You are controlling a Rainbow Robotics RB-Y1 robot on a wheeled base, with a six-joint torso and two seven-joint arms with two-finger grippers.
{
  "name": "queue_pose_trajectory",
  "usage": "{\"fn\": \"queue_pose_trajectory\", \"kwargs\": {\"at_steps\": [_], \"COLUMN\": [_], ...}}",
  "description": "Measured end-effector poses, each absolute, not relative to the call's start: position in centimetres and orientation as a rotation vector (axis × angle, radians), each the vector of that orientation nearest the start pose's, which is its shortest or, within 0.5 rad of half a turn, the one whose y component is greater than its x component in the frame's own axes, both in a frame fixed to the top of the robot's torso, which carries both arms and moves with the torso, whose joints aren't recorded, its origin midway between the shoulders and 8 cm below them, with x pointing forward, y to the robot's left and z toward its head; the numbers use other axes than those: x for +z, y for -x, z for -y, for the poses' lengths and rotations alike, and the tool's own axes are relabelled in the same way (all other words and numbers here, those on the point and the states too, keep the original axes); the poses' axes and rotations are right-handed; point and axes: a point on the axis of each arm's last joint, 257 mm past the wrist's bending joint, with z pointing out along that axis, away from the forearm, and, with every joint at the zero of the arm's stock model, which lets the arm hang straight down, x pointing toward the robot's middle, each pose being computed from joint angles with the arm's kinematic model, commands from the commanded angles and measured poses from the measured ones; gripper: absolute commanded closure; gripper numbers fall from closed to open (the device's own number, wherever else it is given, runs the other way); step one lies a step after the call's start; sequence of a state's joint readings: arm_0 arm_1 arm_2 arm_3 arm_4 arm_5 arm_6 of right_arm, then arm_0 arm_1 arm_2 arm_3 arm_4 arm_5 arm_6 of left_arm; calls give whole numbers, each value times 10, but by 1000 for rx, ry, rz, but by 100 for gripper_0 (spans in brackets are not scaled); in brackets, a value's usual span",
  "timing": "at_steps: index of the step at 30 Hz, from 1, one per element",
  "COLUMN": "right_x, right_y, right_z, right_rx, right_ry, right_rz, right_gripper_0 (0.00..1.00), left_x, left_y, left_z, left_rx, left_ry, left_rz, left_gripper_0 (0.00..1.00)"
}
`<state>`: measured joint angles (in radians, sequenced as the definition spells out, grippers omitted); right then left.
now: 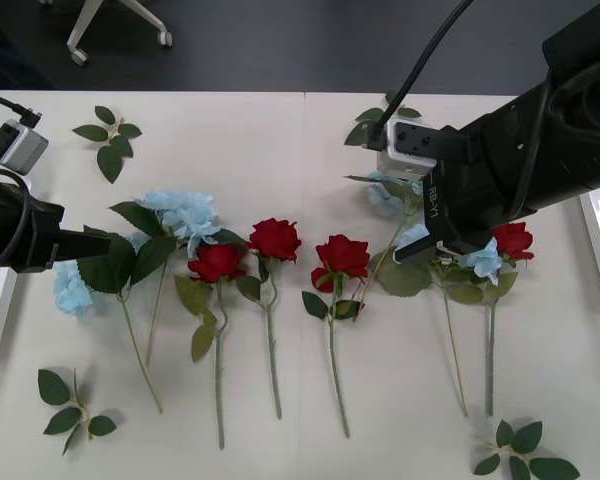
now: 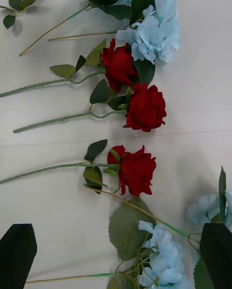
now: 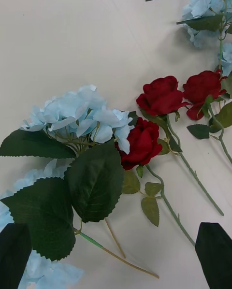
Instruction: Put the red flowers into the right box and the blue flowers into the left box
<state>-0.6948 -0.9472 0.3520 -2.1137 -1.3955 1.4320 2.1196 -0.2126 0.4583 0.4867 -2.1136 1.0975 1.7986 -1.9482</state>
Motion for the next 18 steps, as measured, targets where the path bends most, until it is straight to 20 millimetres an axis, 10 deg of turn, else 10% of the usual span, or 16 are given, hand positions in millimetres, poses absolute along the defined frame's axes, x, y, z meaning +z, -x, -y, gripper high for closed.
{"fn": "queue_pose_trajectory", "kwargs": {"at_steps": [9,18], "right_x": [-144,-98], "right_y": [-373,-410], "right_z": [102,147], "right_rx": [333,284], "right_ry": [1754,1506], "right_rz": [-1836,-1966], "right_gripper_0": [0,0], "left_x": [-162,-171], "left_y": [-394,-394], "left_z": [-270,-281], "left_rx": [-455,-420], "left_ry": [-661,-610], "left_rz": [-2304,-2345], "left_gripper_0": [0,0]}}
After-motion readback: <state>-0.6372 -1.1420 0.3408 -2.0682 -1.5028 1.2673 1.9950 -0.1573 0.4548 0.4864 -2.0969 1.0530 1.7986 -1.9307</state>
